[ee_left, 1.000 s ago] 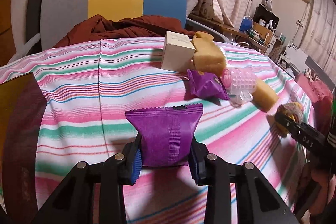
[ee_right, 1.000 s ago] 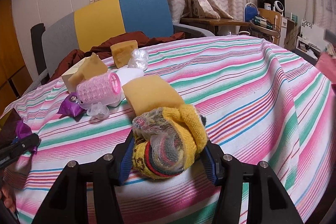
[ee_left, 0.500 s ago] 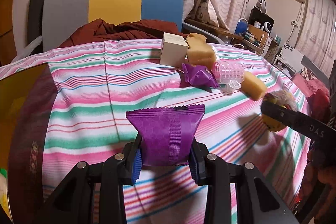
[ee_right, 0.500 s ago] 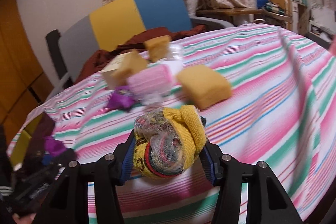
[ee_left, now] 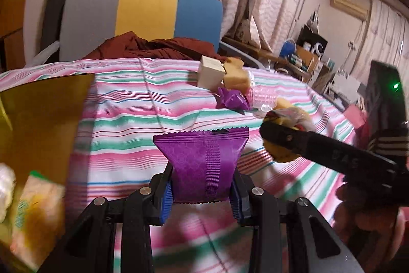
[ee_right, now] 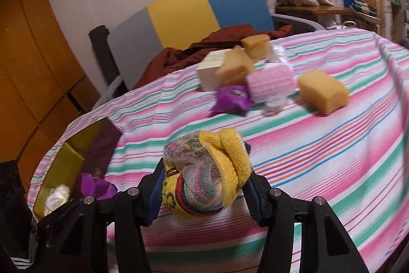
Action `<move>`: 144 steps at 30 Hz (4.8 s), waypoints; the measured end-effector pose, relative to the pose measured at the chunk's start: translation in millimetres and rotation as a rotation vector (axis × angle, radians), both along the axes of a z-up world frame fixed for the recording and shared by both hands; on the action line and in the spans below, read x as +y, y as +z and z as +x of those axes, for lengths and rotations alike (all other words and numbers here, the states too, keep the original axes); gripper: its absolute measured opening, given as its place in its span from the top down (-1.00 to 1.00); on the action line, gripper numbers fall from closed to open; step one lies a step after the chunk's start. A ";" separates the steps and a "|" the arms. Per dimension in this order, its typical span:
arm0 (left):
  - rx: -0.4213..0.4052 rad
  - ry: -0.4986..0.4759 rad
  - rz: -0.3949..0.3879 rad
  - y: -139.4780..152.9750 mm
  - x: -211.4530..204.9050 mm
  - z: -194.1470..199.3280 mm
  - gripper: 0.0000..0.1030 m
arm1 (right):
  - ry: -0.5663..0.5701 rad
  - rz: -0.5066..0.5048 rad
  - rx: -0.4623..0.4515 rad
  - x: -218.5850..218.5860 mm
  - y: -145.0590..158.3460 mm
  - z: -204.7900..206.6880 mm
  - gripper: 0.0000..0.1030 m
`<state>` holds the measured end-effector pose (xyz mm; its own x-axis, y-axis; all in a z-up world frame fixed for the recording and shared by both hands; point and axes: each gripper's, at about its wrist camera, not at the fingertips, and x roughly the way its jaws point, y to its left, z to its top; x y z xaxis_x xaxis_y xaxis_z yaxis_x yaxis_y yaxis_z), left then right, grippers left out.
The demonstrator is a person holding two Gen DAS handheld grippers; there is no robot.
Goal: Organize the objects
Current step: 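Carry the yellow bundle and purple packet toward the gold tray, then lower both held items into the gold tray and open both grippers, then move both tools back toward the remaining items on the table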
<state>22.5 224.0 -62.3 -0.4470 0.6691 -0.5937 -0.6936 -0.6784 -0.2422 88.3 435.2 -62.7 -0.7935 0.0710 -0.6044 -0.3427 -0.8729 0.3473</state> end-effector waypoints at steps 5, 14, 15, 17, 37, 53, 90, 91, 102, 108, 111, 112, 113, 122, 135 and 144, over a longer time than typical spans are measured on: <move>0.009 0.037 0.050 19.7 -35.6 0.5 0.30 | 0.065 -0.008 0.014 -26.9 7.7 -9.3 -0.07; -0.016 0.189 0.045 35.3 -99.2 -39.4 0.30 | 0.248 -0.006 0.045 -95.4 28.4 -39.7 -0.07; -0.019 0.203 0.041 34.9 -104.1 -43.8 0.30 | 0.267 -0.001 0.049 -102.7 30.8 -43.0 -0.07; -0.028 0.235 0.034 34.6 -117.2 -55.5 0.30 | 0.315 0.010 0.057 -121.3 35.3 -51.9 -0.07; -0.132 0.392 -0.012 21.9 -173.1 -127.5 0.30 | 0.396 0.079 0.037 -176.7 34.4 -90.9 -0.52; -0.105 0.468 -0.016 35.0 -175.4 -124.3 -0.22 | 0.358 0.011 0.027 -161.7 26.5 -69.5 -0.54; -0.056 0.150 -0.081 32.9 -58.4 -25.1 -0.29 | 0.147 0.002 -0.054 -52.3 -1.2 -30.7 -0.56; -0.056 0.132 -0.087 31.8 -52.5 -21.6 -0.29 | 0.141 0.006 -0.059 -47.2 -2.6 -29.8 -0.56; -0.093 0.009 -0.129 11.6 -5.2 1.3 -0.29 | 0.011 0.027 -0.102 18.0 -16.9 -11.1 -0.56; -0.128 -0.015 -0.157 -3.6 5.9 7.4 -0.29 | -0.051 0.036 -0.114 48.5 -21.4 -5.1 -0.57; -0.147 -0.010 -0.163 -9.5 8.7 6.8 -0.29 | -0.056 0.059 -0.103 58.9 -18.3 -9.4 -0.57; -0.153 -0.008 -0.164 -10.8 9.2 6.9 -0.29 | -0.062 0.067 -0.094 63.0 -15.5 -12.3 -0.57; -0.156 -0.007 -0.165 -11.8 9.5 7.2 -0.29 | -0.068 0.074 -0.080 67.6 -11.9 -16.3 -0.57; -0.171 -0.003 -0.177 -17.5 8.5 12.2 -0.29 | -0.138 0.188 -0.087 103.1 1.4 -79.3 -0.70; -0.174 -0.012 -0.175 -18.6 16.5 8.9 -0.29 | -0.095 0.175 -0.088 107.1 -10.6 -85.8 -0.32; -0.169 -0.011 -0.164 -12.9 33.3 -6.1 -0.29 | -0.051 0.130 -0.037 87.5 -14.8 -41.8 -0.31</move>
<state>16.4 257.3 -75.2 -0.3253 0.5615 -0.7609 -0.6598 -0.7112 -0.2427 46.4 522.8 -77.5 -0.7644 0.1897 -0.6162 -0.3978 -0.8909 0.2192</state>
